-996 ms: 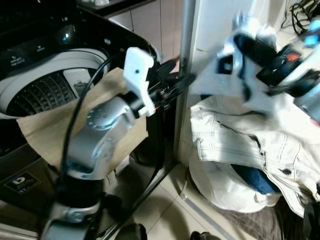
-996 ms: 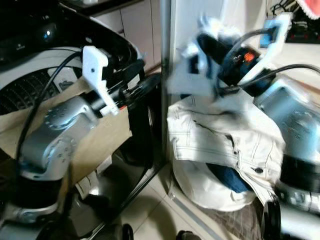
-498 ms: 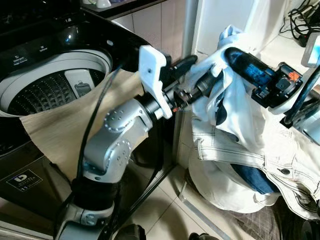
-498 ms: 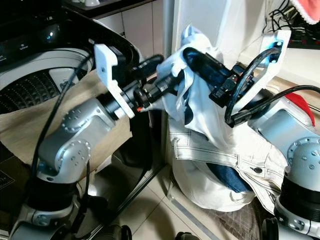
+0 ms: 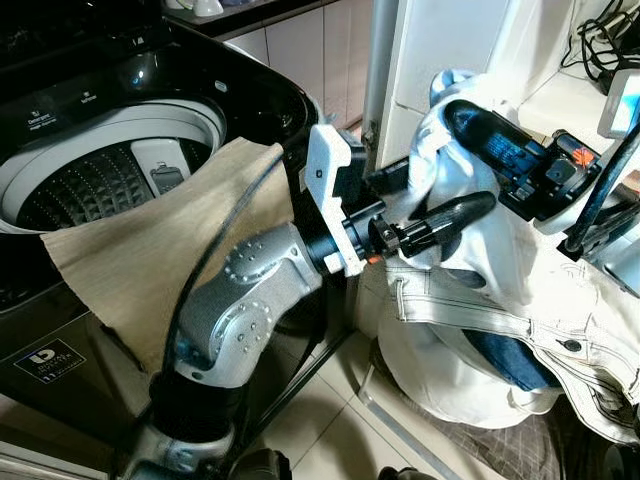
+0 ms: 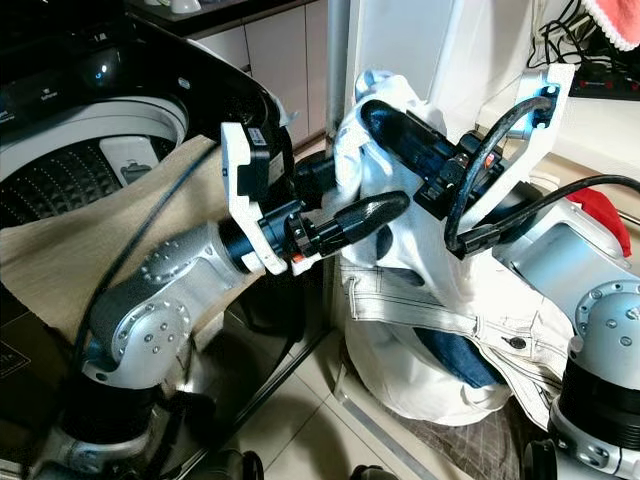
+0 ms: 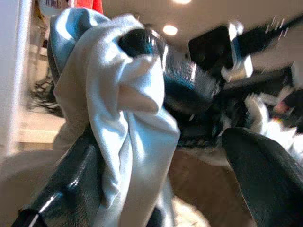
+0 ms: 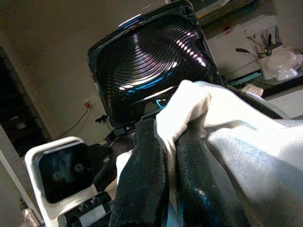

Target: Clothes washing

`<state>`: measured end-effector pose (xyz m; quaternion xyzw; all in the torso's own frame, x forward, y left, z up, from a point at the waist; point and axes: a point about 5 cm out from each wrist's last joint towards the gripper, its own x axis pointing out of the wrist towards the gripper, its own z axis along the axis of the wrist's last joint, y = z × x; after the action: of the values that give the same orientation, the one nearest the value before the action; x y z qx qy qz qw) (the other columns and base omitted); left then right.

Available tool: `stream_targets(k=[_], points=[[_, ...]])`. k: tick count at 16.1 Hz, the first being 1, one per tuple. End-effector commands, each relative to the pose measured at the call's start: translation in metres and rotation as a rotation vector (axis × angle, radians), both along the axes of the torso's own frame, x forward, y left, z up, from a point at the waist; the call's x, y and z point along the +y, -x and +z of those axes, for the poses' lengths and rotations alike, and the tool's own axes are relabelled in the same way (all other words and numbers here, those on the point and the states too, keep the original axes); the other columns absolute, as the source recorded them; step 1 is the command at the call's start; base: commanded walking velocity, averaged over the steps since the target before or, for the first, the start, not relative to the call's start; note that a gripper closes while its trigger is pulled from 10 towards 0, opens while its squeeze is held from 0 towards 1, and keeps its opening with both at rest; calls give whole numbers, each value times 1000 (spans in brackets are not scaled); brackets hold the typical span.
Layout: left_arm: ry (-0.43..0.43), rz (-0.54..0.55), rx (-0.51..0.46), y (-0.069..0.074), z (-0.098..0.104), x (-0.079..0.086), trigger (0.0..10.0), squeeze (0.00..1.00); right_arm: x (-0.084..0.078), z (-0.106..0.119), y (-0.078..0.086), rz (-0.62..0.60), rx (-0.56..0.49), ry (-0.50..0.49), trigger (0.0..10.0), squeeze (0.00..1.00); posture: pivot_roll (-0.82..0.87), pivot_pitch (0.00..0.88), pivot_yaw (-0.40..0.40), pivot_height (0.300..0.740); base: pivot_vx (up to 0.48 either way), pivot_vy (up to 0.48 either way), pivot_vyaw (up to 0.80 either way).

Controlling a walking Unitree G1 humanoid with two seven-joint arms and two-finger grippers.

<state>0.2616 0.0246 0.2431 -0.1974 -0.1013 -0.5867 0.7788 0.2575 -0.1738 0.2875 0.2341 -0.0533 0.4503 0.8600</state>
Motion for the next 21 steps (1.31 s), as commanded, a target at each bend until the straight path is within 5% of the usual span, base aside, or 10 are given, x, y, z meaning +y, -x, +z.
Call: stream_targets(k=[1,6,8,9,10,21], points=[[26,-22,12,3,3,1,10000,0,6,4,6,28,-25,19,0,0,-87,9,38,740,0,0,0],[-200,164,-33,-13,-17,-17,10000,0,10,4,6,36,-25,27,0,0,-85,12,36,740,0,0,0],[-189,173,-16,-14,-17,-17,10000,0,10,5,6,36,-25,30,0,0,-84,14,36,740,0,0,0],[-175,177,-9,-14,-16,-16,6431,0,11,4,6,36,-25,31,0,0,-84,14,36,740,0,0,0],[-165,178,-13,-14,-15,-15,0,0,11,4,6,35,-23,31,0,0,-80,14,33,740,0,0,0],[-181,117,68,-9,-19,-17,0,0,13,0,3,28,-10,41,0,0,-76,11,34,740,0,0,0]])
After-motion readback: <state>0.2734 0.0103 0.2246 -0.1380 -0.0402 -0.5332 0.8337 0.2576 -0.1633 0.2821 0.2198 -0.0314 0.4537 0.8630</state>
